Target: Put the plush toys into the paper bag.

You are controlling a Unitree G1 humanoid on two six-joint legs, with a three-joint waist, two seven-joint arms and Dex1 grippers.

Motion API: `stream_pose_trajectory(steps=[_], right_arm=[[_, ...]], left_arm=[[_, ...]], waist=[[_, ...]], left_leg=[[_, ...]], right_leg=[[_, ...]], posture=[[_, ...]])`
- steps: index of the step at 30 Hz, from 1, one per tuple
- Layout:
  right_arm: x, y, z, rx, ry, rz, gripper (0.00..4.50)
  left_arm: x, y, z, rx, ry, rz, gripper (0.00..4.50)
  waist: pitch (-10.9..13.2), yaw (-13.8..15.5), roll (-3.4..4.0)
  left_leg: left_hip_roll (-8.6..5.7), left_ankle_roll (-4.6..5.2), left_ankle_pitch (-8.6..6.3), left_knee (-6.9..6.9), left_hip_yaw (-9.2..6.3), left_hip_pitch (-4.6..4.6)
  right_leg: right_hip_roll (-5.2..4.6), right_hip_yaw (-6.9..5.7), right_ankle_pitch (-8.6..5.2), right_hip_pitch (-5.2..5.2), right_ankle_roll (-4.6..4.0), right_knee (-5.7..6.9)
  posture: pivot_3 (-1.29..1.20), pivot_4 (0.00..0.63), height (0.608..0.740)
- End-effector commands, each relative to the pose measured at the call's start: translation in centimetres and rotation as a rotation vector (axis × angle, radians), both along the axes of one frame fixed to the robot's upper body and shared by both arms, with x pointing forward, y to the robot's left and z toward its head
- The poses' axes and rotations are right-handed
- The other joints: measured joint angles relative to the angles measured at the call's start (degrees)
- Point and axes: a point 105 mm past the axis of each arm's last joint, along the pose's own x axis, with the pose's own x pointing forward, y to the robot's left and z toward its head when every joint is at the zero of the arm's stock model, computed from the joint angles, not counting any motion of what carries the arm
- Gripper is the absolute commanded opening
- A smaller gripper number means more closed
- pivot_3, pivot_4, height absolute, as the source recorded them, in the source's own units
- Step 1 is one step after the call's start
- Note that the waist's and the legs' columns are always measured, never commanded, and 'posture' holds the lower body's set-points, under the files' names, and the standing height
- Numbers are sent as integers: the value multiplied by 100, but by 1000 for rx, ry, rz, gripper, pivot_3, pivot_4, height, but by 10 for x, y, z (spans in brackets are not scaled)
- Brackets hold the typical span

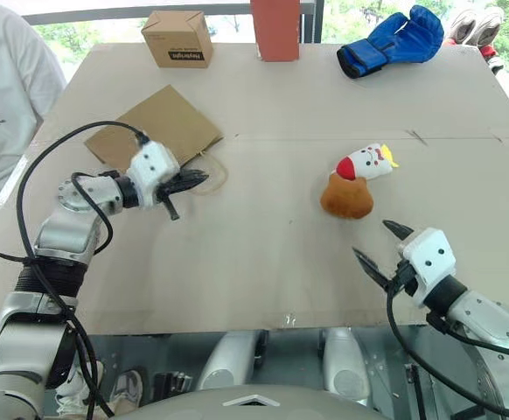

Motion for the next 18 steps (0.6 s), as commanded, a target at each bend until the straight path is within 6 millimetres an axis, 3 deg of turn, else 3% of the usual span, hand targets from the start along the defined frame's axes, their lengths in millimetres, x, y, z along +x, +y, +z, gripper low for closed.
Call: stream_pose_trajectory(steps=[1,4,8,12,13,15,18], right_arm=[[4,21,14,49,-49,54,1091],[20,50,17,70,-78,142,123],[53,105,34,94,-132,290,123],[73,134,39,63,-127,354,123],[82,151,39,72,-101,393,123],[94,181,30,50,-58,471,123],[101,204,13,44,-11,536,123]], left_arm=[[-14,-9,39,-249,81,-60,0],[-31,-18,54,-411,202,-123,0],[-48,-26,59,-476,279,-152,0],[-53,-25,68,-557,316,-149,0],[-56,-24,69,-558,318,-146,0],[-61,-24,72,-575,318,-143,0],[-65,-26,79,-604,311,-136,0]], waist=[[0,-39,0],[2,-123,-6],[5,-187,-5],[2,-151,-11],[2,-151,-12],[5,-230,-14],[2,-212,-19]], left_leg=[[0,0,0,0,-2,2],[-1,0,0,0,-9,3],[4,-2,2,4,-12,12],[6,-4,4,2,-29,9],[5,-4,4,1,-31,7],[4,-4,4,1,-23,10],[7,-10,7,-5,-34,12]], right_leg=[[1,-1,0,0,0,3],[6,-3,3,0,4,9],[29,-3,9,2,3,14],[39,-10,28,2,-11,17],[41,-11,29,3,-12,15],[42,-7,30,2,-11,15],[48,-9,31,1,-13,17]], posture=[[0,150,714],[0,150,714],[0,150,714],[0,150,714],[0,150,714],[0,150,714],[0,150,714]])
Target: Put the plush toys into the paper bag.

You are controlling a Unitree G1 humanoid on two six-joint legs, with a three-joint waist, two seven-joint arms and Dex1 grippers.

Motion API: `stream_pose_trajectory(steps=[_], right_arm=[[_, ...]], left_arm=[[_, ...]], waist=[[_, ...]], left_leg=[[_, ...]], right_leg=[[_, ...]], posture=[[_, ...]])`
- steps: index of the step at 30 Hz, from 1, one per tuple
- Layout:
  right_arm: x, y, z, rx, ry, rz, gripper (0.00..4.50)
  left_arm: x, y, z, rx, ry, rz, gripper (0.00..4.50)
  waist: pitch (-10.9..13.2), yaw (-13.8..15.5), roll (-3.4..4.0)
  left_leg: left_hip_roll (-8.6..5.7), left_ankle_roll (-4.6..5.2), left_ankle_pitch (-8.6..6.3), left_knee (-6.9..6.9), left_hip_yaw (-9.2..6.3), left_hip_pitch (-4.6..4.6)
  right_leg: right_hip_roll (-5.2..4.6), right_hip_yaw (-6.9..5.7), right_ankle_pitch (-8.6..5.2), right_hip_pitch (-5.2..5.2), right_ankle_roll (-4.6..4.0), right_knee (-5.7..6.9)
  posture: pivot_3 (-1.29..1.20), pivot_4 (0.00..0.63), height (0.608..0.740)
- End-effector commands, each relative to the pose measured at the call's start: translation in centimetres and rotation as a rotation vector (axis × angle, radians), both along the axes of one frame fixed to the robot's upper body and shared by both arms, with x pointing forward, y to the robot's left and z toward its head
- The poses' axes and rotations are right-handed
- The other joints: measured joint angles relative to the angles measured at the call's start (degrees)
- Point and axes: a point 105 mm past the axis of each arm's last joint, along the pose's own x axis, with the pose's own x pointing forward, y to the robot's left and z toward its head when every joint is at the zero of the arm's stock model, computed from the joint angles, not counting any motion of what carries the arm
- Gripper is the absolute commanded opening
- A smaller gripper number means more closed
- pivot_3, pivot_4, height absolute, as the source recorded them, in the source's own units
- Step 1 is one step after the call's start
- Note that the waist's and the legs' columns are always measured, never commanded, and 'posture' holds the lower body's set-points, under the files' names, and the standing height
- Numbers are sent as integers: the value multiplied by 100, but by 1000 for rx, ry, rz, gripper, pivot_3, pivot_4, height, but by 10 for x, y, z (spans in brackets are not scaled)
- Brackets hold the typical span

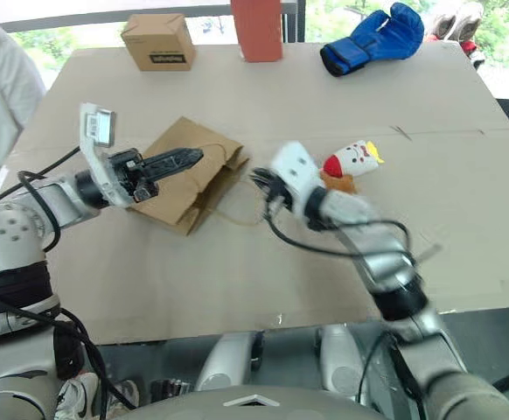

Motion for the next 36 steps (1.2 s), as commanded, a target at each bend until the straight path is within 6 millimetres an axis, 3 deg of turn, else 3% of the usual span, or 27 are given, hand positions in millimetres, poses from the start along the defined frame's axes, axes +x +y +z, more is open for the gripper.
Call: stream_pose_trajectory(steps=[1,6,10,20,22,28,31,36], right_arm=[[2,20,-16,4,30,78,123],[12,52,-28,24,72,126,123],[12,77,-49,-7,114,152,123],[13,74,-83,-83,138,96,123],[14,71,-83,-82,132,81,123],[32,50,-35,100,55,-24,123],[27,27,-6,178,32,-8,929],[-1,-14,29,194,-11,-7,3407]], left_arm=[[-9,0,18,-28,-51,12,0],[-15,-5,25,-37,-62,23,0],[-15,1,33,-25,-103,106,0],[-5,45,75,-123,-246,390,0],[-4,48,76,-128,-257,416,0],[-2,37,52,-67,-239,395,0],[-1,28,45,-59,-243,358,0],[3,18,39,-76,-247,329,0]], waist=[[-2,28,-3],[-1,3,-4],[-1,-16,-5],[-4,30,-7],[-5,33,-7],[-4,32,-7],[-3,42,-5],[-3,65,-5]], left_leg=[[0,0,0,-2,-3,0],[-5,-5,2,-2,5,-3],[5,-14,7,-3,-3,4],[5,-32,17,-6,-13,7],[5,-34,19,-6,-14,7],[5,-37,21,-9,-17,0],[5,-36,20,-12,-17,-5],[6,-36,20,-16,-16,-3]], right_leg=[[0,-3,0,0,0,0],[-3,4,2,0,0,-3],[11,4,8,0,-10,2],[20,7,11,2,-15,2],[20,7,12,3,-16,2],[23,9,14,-3,-19,2],[23,9,14,-6,-20,1],[23,9,13,-5,-20,-1]], posture=[[0,150,714],[0,150,714],[0,150,714],[0,150,714],[0,150,714],[0,150,714],[0,150,714],[0,150,714]])
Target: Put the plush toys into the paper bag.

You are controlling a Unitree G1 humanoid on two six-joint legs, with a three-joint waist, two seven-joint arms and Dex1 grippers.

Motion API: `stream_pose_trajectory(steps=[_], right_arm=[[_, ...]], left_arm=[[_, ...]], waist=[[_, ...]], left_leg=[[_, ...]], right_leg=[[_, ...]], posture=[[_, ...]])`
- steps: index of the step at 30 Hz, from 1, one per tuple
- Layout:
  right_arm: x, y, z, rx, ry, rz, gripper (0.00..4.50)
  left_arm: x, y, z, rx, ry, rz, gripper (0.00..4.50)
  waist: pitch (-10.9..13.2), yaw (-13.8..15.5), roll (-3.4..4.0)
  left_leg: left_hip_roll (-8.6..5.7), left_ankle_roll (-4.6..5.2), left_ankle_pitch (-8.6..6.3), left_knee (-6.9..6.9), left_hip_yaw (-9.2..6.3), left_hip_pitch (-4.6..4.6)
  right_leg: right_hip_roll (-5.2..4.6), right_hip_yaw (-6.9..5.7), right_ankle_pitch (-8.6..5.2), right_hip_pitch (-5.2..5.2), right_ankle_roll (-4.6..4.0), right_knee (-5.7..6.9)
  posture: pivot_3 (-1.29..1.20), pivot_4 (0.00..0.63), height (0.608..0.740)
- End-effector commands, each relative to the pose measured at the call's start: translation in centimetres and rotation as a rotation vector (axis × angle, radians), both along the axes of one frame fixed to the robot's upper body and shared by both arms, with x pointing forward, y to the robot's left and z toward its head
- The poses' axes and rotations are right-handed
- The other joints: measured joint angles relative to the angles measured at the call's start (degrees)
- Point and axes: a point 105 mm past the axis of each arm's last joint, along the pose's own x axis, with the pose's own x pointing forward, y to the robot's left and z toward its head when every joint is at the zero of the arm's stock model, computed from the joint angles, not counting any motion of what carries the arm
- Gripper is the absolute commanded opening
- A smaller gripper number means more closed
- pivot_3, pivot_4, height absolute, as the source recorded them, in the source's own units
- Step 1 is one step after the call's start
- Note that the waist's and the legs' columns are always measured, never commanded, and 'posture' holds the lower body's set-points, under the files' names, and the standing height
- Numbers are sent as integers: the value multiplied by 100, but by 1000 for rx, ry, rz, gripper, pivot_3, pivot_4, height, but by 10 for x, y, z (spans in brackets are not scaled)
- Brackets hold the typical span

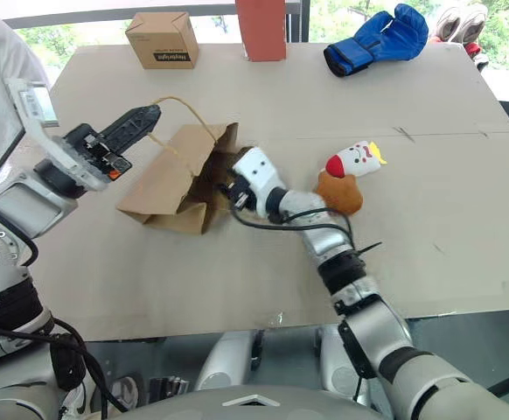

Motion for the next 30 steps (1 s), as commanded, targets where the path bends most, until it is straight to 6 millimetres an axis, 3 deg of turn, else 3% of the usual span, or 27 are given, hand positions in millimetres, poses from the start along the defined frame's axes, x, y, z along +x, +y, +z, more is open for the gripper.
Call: stream_pose_trajectory(steps=[1,2,6,8,11,16,22,25,28,30], right_arm=[[-27,-31,42,22,-81,-3,3944],[-33,-44,50,12,-91,-34,4425],[-47,-96,51,-62,-66,-185,4471],[-47,-111,49,-59,-35,-239,4471],[-46,-120,51,8,16,-260,4471],[-34,-104,63,69,-9,-259,4471],[-38,-135,71,-30,-48,-280,4471],[-42,-161,79,-56,-38,-265,4471],[-34,-184,68,-119,-2,-307,4471],[-28,-190,48,-194,52,-306,4471]], left_arm=[[-2,-8,7,1,-65,-26,0],[-1,-10,5,-1,-66,-31,0],[1,-15,0,-11,-73,-43,0],[1,-17,-2,-11,-76,-49,0],[2,-23,-5,5,-85,-69,0],[1,-43,7,41,-160,-125,0],[3,-32,15,112,-192,-82,0],[2,-10,22,183,-214,-38,0],[3,0,30,209,-228,-21,0],[2,-4,29,211,-233,-29,0]], waist=[[1,13,1],[1,23,1],[-1,90,-1],[-1,90,-2],[0,70,0],[1,78,0],[2,98,-1],[9,82,1],[9,81,1],[9,84,1]], left_leg=[[0,0,0,-1,0,0],[0,0,0,-1,1,0],[0,0,0,-1,4,0],[1,1,0,-1,7,1],[7,1,0,-1,17,4],[7,2,0,-1,18,1],[-2,7,-3,0,17,-10],[1,8,-4,-2,18,-9],[8,9,-4,-5,23,-1],[9,9,-4,-4,24,-1]], right_leg=[[0,0,0,-1,0,0],[0,0,0,-1,0,-1],[-3,0,-2,0,-2,-4],[-4,0,-14,1,-22,-7],[-2,6,-15,0,-22,-7],[0,6,-14,-1,-22,-8],[-5,6,-13,0,-20,-21],[-3,6,-14,-2,-21,-20],[0,6,-16,-2,-20,-20],[0,5,-18,-1,-19,-22]], posture=[[0,150,714],[0,150,714],[0,150,714],[0,150,714],[0,150,714],[0,150,714],[0,150,714],[0,150,714],[0,150,714],[0,150,714]])
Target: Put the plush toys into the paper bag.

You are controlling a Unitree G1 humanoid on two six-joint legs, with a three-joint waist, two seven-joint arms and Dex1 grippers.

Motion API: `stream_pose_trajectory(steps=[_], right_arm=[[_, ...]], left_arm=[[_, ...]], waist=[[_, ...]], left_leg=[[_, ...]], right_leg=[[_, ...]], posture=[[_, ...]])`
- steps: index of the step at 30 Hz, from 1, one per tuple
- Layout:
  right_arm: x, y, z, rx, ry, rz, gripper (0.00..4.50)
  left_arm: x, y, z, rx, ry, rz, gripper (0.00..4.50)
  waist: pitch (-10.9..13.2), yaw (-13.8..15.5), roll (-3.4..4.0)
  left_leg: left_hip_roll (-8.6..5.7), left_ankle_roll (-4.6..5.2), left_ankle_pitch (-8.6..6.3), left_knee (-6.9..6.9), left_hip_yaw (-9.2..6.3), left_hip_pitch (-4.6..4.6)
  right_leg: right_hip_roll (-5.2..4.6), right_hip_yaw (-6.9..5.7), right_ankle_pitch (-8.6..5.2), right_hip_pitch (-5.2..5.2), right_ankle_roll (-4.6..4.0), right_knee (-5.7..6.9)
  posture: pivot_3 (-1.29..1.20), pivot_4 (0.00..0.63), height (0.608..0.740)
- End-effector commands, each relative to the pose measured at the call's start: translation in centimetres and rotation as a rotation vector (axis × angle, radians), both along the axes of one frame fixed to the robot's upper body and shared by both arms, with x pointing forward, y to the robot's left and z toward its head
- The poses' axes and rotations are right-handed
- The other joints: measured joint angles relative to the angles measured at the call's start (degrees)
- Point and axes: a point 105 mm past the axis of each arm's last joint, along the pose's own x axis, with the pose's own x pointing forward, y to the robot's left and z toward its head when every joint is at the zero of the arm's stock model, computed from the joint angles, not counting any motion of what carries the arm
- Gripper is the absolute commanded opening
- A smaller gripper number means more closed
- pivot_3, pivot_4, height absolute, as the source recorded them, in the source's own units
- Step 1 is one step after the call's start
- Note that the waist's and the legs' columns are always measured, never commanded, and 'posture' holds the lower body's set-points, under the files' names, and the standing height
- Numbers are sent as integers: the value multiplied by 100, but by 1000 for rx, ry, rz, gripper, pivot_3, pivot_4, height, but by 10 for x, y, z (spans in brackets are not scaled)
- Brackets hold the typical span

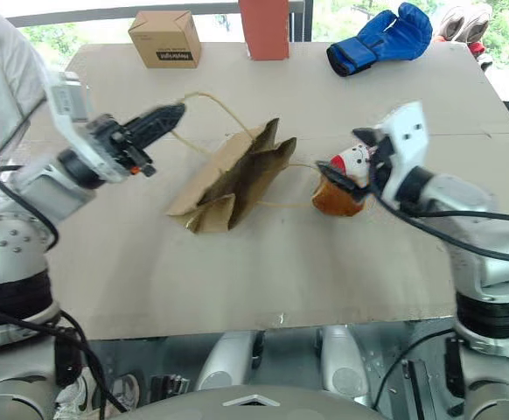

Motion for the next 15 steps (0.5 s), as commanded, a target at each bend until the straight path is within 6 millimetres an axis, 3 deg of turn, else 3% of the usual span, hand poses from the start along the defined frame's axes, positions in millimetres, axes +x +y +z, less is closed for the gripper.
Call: stream_pose_trajectory(steps=[1,4,6,7,10,15], right_arm=[[6,-1,-25,-79,71,39,4471],[10,8,-45,-110,138,86,4471],[21,24,-72,-170,181,121,4471],[29,28,-85,-224,180,111,4236],[38,29,-103,-336,154,99,3187],[27,38,-96,-265,135,157,823]], left_arm=[[-5,-5,12,3,-62,-19,0],[-5,-8,11,-5,-61,-25,0],[-5,-9,9,-3,-59,-29,0],[-4,-8,11,-2,-63,-27,0],[-3,2,25,15,-99,-7,0],[-2,32,46,79,-131,30,0]], waist=[[0,0,-1],[0,-2,-1],[-1,-33,-4],[0,-33,-2],[4,-16,0],[3,-16,-4]], left_leg=[[0,0,0,0,2,-1],[-1,0,0,2,6,-4],[0,0,0,1,5,-4],[3,0,0,1,5,-1],[4,-1,1,1,3,-4],[3,-1,1,1,2,-2]], right_leg=[[-2,0,0,0,0,-2],[-3,4,2,0,-1,-5],[-2,4,2,-2,-1,-4],[2,4,3,-1,0,-3],[6,2,2,-4,0,-1],[8,1,14,-2,21,-1]], posture=[[0,150,714],[0,150,714],[0,150,714],[0,150,714],[0,150,714],[0,150,714]])
